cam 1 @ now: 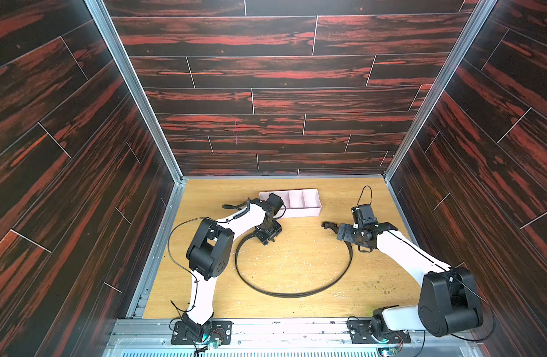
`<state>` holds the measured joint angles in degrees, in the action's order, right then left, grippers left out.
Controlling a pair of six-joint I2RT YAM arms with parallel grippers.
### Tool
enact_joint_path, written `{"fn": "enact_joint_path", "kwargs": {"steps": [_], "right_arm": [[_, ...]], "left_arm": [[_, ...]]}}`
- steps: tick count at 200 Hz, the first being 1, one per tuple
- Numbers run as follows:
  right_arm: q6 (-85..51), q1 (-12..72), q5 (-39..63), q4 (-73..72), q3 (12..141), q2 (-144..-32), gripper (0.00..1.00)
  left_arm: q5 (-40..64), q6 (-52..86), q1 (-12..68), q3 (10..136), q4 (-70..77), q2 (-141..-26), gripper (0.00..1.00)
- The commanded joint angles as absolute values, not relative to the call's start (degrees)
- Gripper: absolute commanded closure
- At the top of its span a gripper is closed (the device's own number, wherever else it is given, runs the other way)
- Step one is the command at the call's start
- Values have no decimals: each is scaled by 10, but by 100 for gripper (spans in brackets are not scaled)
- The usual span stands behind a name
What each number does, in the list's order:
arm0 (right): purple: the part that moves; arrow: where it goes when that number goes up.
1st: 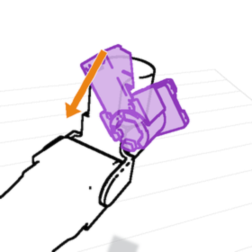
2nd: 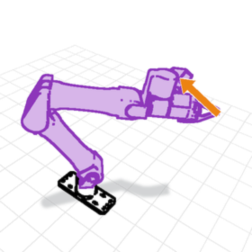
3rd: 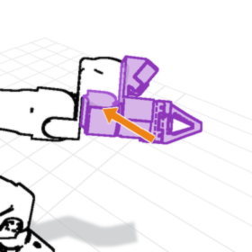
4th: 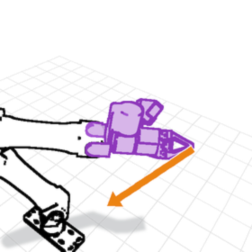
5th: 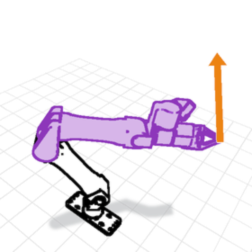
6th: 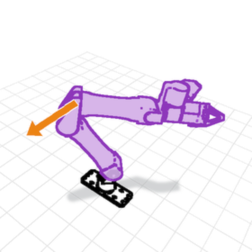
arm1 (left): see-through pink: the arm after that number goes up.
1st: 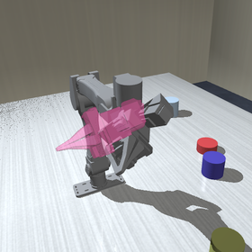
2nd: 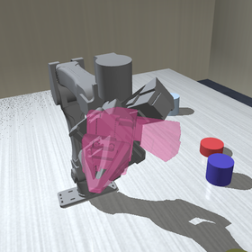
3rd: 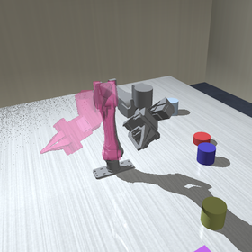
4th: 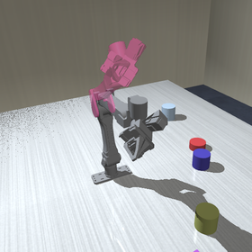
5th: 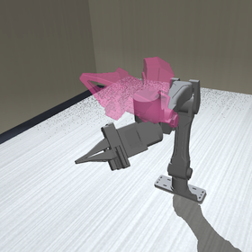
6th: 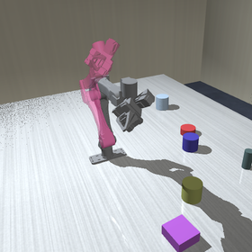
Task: Place the belts into the storage roll
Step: Roll the belt at the center of the board.
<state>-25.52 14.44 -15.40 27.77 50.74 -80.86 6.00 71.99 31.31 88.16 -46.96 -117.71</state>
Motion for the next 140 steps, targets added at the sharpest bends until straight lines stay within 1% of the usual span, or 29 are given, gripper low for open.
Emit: {"fn": "enact_joint_path", "kwargs": {"steps": [1,18,50,62,89,101,107,121,132,140], "right_arm": [[-256,145,-141,279,494,-826,2],[-256,144,-137,279,493,-840,3],[-252,137,-127,271,492,-860,6],[-247,134,-120,267,493,-869,9],[-227,132,-117,264,506,-897,23],[-215,132,-129,264,513,-910,29],[-208,132,-131,262,515,-916,32],[-189,132,-136,243,512,-922,42],[-178,133,-145,234,512,-926,46],[-174,132,-149,231,514,-928,50]], "left_arm": [[50,694,314,880,-492,-1183,51],[54,673,315,891,-500,-1196,59],[31,631,316,901,-522,-1208,70],[21,615,316,905,-529,-1209,74],[17,581,316,913,-539,-1213,88],[22,567,316,917,-544,-1215,93],[23,562,316,918,-547,-1215,95],[22,548,319,920,-555,-1212,96],[22,538,322,916,-556,-1206,97],[24,528,326,913,-556,-1202,99]]}}
